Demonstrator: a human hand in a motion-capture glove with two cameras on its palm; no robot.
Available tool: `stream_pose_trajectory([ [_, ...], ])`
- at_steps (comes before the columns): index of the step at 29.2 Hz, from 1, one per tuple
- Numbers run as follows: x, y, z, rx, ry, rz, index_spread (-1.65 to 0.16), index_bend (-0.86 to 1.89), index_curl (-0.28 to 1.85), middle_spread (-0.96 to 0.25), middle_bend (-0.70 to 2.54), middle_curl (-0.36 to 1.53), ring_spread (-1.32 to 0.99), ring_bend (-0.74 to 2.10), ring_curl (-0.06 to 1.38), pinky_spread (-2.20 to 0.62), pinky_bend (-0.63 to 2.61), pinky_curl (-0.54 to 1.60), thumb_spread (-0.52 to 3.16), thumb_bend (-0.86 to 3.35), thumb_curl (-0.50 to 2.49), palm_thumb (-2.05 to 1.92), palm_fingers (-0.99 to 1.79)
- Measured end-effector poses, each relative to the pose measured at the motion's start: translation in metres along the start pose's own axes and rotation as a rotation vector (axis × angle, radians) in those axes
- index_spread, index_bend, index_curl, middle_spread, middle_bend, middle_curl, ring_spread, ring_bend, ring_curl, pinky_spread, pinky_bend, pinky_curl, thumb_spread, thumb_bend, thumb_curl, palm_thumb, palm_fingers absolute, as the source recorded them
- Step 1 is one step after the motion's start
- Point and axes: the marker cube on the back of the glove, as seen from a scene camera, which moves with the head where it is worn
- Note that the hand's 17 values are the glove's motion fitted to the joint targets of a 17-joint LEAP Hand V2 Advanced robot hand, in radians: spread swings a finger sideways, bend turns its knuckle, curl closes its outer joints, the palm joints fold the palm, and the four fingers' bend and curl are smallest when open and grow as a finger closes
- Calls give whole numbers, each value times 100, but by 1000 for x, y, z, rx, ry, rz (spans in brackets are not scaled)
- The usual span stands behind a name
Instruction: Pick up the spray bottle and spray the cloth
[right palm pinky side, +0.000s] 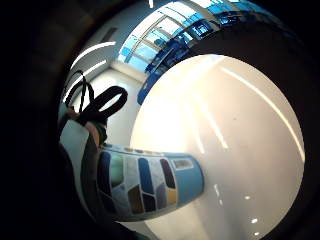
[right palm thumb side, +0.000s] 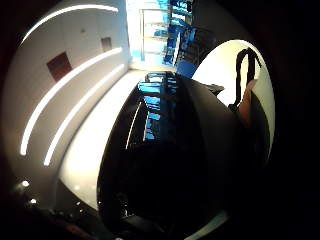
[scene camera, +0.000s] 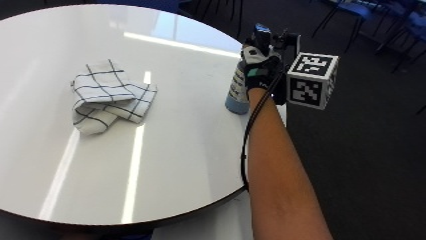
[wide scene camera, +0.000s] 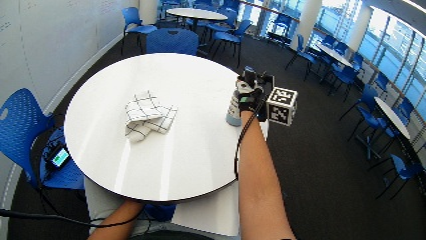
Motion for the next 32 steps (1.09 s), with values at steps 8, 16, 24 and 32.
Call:
stream_pose_trajectory([
  [8,-5,-2,3,2,-1,-12,-31,20,48,-20,43,48,-20,51,44,-24,40,34,51,-3,61,94,136],
  [16,13,8,6,-6,-18,24,-32,20,51,-20,44,48,-20,53,44,-26,42,36,49,-3,63,93,135],
  [24,77,36,8,-10,-63,103,-32,21,53,-20,45,48,-20,53,44,-27,44,37,47,-4,66,92,135],
  [32,103,72,-2,-69,-83,91,-32,23,55,-18,45,48,-20,54,44,-26,43,37,47,-4,68,89,136],
])
